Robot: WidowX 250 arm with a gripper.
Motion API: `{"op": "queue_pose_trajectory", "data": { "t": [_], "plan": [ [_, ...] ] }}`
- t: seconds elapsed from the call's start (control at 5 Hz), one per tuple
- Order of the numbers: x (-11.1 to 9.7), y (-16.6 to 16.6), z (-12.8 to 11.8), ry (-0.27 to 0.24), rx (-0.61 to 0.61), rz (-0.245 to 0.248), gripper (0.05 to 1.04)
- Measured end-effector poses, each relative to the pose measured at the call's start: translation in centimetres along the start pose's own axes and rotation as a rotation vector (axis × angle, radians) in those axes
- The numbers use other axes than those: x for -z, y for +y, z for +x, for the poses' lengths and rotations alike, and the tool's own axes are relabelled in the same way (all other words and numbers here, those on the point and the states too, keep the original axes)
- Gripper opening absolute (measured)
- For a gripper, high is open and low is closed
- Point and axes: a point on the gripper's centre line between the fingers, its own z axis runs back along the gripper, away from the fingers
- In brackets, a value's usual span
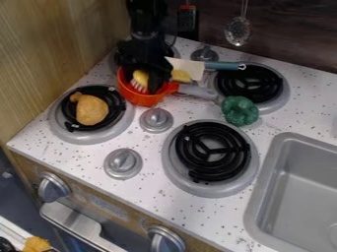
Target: Put the yellow brush in to the center of the burner
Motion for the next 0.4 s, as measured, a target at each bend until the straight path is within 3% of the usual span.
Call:
{"op": "queue_pose_trajectory", "data": {
  "t": [0.4],
  "plan": [
    [-3.4, -0.7, 0.2, -0.01, -0.054, 0.066, 0.755]
  ]
}}
